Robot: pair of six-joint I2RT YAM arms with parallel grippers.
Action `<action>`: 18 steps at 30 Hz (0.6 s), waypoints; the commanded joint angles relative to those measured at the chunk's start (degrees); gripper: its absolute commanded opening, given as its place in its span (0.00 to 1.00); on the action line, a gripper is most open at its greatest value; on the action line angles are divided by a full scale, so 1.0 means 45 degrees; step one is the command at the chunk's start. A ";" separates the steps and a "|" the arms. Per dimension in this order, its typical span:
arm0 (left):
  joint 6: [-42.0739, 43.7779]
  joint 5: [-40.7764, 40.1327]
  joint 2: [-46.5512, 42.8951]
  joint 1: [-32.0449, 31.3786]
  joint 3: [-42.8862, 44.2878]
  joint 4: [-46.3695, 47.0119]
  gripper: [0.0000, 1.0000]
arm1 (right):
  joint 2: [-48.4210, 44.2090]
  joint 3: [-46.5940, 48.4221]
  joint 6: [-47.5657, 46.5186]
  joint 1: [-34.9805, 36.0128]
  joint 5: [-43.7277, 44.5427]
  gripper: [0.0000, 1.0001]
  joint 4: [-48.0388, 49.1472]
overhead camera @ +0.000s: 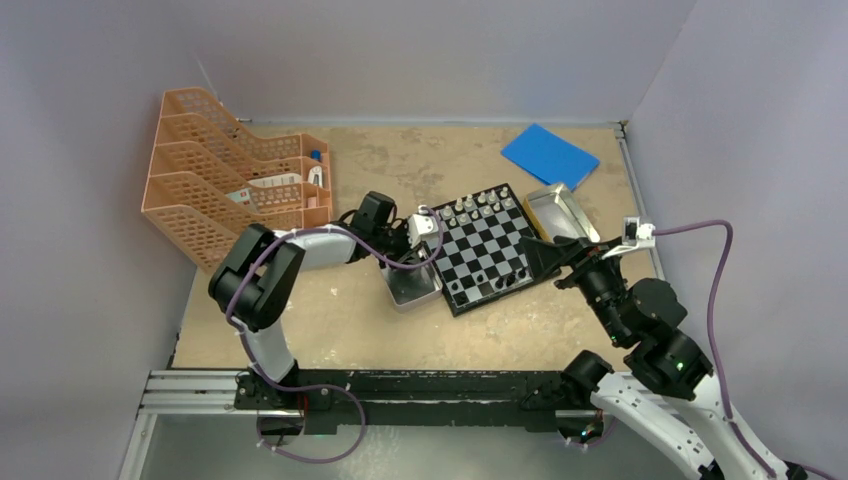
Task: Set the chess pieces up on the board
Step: Pick up the chess piece from the storage box, then place the chess piece on the chessboard.
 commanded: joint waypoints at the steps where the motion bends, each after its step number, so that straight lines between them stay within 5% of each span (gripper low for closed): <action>1: -0.0679 0.0060 -0.1324 0.0042 0.0270 -0.0055 0.00 | 0.0058 -0.0082 -0.0202 0.0066 -0.0050 0.99 0.0772; 12: -0.3258 0.0460 -0.3814 0.0043 0.0421 -0.2461 0.00 | 0.1315 -0.0696 -0.0242 0.0066 -0.0563 0.99 0.1892; 18: -0.4330 0.1582 -0.5892 0.0053 0.0516 -0.3840 0.00 | 0.3293 -0.1056 -0.1403 0.0066 -0.2580 0.92 0.3374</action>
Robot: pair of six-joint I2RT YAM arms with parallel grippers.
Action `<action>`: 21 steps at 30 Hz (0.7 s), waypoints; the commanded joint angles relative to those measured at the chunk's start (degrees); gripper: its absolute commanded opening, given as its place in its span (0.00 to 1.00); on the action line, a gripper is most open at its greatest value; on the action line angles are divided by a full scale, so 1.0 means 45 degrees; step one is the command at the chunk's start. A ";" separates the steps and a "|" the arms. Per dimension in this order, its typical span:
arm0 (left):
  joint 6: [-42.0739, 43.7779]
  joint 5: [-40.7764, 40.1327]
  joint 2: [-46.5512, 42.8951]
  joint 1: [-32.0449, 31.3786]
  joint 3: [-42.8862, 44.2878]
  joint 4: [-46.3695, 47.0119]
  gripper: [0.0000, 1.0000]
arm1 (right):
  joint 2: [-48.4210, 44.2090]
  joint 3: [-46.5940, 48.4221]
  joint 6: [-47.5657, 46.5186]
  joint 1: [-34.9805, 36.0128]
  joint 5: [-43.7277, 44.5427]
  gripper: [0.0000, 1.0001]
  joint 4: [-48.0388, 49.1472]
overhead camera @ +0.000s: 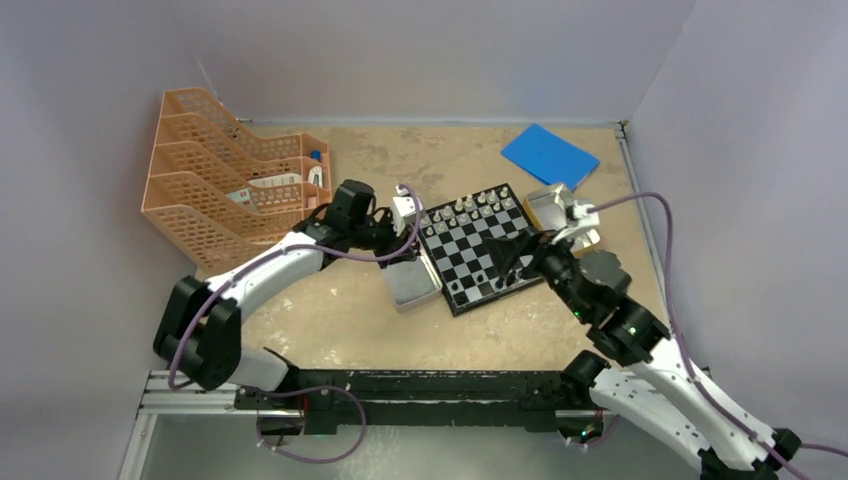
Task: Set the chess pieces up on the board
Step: Place the chess piece on the chessboard.
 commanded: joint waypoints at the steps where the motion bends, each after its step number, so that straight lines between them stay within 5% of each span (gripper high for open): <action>1: -0.1410 0.1138 -0.1969 0.0037 0.0502 -0.1198 0.00 | 0.1452 -0.0085 -0.1011 0.0076 -0.1923 0.90 0.1986; 7: -0.3255 0.1473 -0.3877 0.0039 0.0318 -0.1733 0.00 | 0.3089 -0.0515 -0.2484 0.0076 -0.3963 0.81 0.4819; 14: -0.4604 0.2524 -0.3673 0.0035 0.1138 -0.3233 0.00 | 0.4414 -0.0362 -0.5843 0.0323 -0.5015 0.75 0.7384; 21: -0.4645 0.3298 -0.3286 0.0040 0.1825 -0.4153 0.00 | 0.4527 -0.0426 -0.9638 0.0493 -0.7075 0.75 0.7127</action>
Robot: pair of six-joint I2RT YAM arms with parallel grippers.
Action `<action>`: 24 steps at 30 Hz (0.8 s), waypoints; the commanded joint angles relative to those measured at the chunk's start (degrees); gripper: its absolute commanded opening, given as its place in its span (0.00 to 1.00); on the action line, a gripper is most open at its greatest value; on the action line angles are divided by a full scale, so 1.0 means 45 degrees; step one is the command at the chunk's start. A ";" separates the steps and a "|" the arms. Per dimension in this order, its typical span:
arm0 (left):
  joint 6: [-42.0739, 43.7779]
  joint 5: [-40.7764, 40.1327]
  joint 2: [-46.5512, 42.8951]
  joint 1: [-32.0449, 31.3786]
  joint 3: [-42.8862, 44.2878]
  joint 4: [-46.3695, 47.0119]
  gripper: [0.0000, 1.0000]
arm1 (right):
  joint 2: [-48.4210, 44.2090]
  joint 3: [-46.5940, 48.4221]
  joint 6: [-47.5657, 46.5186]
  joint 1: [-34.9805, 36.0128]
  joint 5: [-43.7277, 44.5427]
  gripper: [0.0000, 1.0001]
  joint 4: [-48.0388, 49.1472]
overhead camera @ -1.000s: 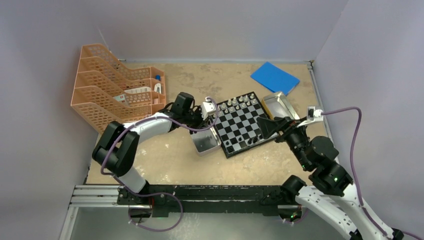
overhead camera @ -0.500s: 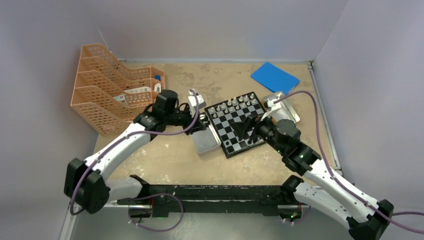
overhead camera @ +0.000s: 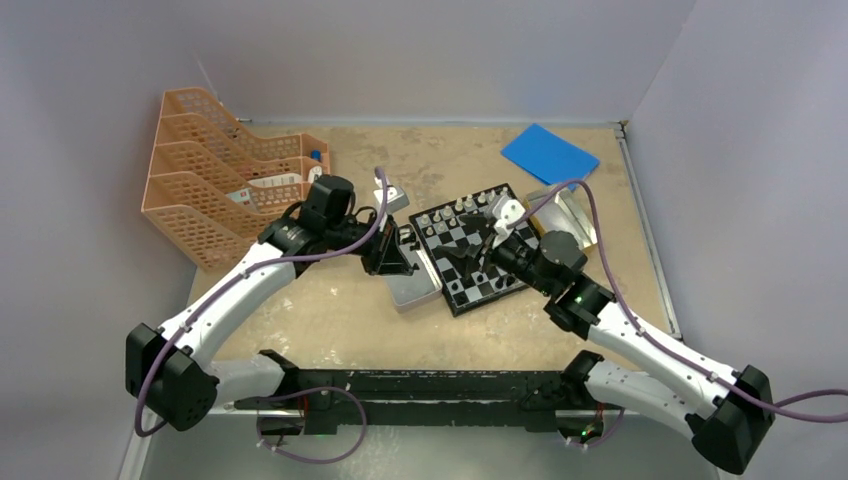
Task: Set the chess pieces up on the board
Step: Place the chess piece on the chessboard.
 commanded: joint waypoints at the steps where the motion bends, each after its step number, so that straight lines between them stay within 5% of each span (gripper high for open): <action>1: -0.0422 0.0999 0.0017 0.0050 0.0818 -0.0579 0.00 | 0.0082 0.0143 -0.4388 0.0192 -0.2627 0.75 0.0295; 3: -0.0598 0.1301 0.0006 0.0045 0.0903 -0.0575 0.00 | -0.0082 -0.0037 -0.6498 0.0681 -0.3048 0.77 -0.0284; 7: -0.1037 0.1860 0.0015 0.0041 0.0942 -0.0464 0.00 | -0.0327 -0.0206 -0.7058 0.1080 -0.3199 0.78 -0.0219; 24: -0.1469 0.2434 0.0495 0.0042 0.1109 -0.0634 0.00 | 0.1313 0.0106 -0.8498 0.3332 -0.1567 0.48 0.0074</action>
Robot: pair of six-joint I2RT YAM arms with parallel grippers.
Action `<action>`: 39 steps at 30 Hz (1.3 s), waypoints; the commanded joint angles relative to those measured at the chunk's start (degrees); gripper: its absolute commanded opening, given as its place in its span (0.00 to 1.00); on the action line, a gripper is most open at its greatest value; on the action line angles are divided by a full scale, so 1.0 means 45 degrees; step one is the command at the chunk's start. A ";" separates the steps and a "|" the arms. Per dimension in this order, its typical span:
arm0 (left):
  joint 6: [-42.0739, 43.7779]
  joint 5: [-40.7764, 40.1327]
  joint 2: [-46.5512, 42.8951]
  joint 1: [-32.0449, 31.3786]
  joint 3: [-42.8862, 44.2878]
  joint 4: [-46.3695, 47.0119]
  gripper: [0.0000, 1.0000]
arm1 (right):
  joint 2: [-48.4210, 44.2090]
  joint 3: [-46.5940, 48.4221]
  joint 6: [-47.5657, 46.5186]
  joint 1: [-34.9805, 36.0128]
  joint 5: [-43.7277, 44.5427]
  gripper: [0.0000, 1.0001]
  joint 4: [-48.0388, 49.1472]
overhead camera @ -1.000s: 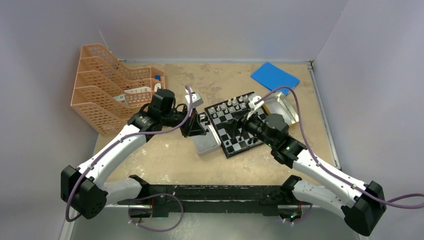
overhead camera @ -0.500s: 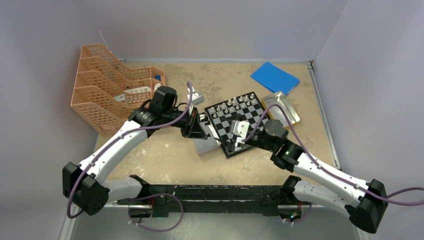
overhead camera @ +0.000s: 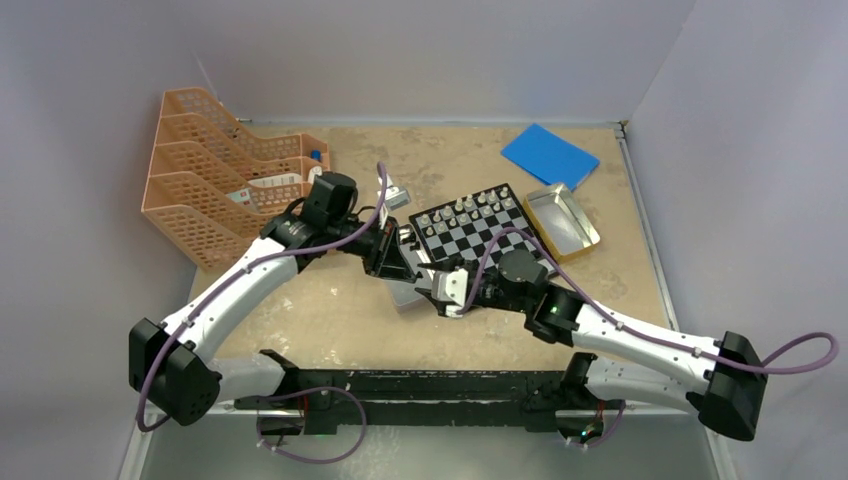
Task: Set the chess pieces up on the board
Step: Place the chess piece on the chessboard.
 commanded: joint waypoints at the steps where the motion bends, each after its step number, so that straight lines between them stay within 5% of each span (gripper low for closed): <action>1: -0.0196 0.0667 0.0164 0.0045 0.0596 0.0203 0.00 | 0.0158 0.0307 -0.0612 0.0381 0.0627 0.45 0.0661; 7: -0.0144 0.0537 0.0227 0.0042 0.0996 -0.0021 0.00 | -0.0160 -0.0171 -0.0458 0.0659 0.1013 0.19 0.1150; 13: -0.0728 0.0204 -0.0009 0.0055 0.1575 0.0276 0.00 | -0.0217 -0.0748 0.2222 0.0700 0.1123 0.00 0.2642; 23: -0.1311 -0.0940 -0.0984 0.0045 0.0819 0.1766 0.03 | -0.0117 -0.1302 0.7169 0.0693 0.2863 0.00 0.5812; 36: -0.1567 -0.1124 -0.0989 0.0042 0.0399 0.2698 0.00 | 0.0507 -0.1419 0.9664 0.0702 0.3540 0.00 0.6784; 39: -0.1374 -0.1517 -0.0828 0.0047 0.0617 0.2517 0.00 | 0.0354 -0.1420 0.9861 0.0695 0.3842 0.17 0.6429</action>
